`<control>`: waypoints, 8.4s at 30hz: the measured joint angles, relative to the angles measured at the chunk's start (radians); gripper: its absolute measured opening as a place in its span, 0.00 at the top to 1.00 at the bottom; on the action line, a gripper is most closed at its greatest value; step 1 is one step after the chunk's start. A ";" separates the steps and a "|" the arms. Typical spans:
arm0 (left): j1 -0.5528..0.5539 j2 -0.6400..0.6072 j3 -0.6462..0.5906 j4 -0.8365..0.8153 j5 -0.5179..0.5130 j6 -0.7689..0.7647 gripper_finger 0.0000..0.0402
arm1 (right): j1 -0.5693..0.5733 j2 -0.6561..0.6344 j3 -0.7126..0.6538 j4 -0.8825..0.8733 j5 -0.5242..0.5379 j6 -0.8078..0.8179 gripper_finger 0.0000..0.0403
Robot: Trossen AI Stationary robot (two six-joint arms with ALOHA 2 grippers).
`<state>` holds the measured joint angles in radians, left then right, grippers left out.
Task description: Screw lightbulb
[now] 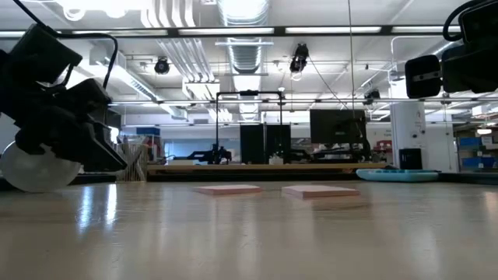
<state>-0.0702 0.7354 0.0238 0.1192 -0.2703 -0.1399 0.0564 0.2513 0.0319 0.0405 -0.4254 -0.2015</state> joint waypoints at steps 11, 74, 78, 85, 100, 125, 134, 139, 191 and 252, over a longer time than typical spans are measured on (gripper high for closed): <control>0.000 0.000 0.000 0.000 0.000 0.000 0.68 | 0.000 0.000 0.000 0.000 0.000 0.000 0.99; 0.009 0.033 0.319 0.142 -0.319 0.040 0.68 | 0.002 0.509 0.232 0.489 0.375 0.324 0.78; 0.009 0.038 0.495 -0.235 -0.320 -0.052 0.68 | 0.002 0.559 0.290 0.451 0.389 0.281 0.69; 0.009 0.037 0.710 -0.772 -0.224 -0.120 0.68 | 0.002 0.652 0.338 0.457 0.497 0.232 0.57; 0.007 -0.202 0.486 -0.371 0.096 -0.047 0.68 | 0.016 1.012 0.536 0.624 0.495 0.201 0.44; 0.007 -0.549 0.354 -0.315 0.505 -0.121 0.48 | 0.235 1.281 0.867 0.653 0.595 0.253 0.48; 0.006 -0.536 0.354 -0.224 1.015 -0.247 0.35 | 0.387 1.447 1.106 0.606 0.782 0.186 0.43; 0.006 -0.563 0.353 -0.217 1.182 -0.270 0.35 | 0.423 1.539 1.238 0.572 0.821 0.198 0.42; -0.834 0.183 0.294 0.954 0.716 0.052 0.35 | 0.375 1.613 1.471 0.166 1.237 0.586 0.29; -0.897 0.600 0.538 1.242 0.848 -0.108 0.24 | 0.390 1.615 1.471 0.068 1.237 0.665 0.35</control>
<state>-0.9675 1.3350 0.5617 1.3617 0.5779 -0.2483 0.4469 1.8664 1.5024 0.1081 0.8120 0.4632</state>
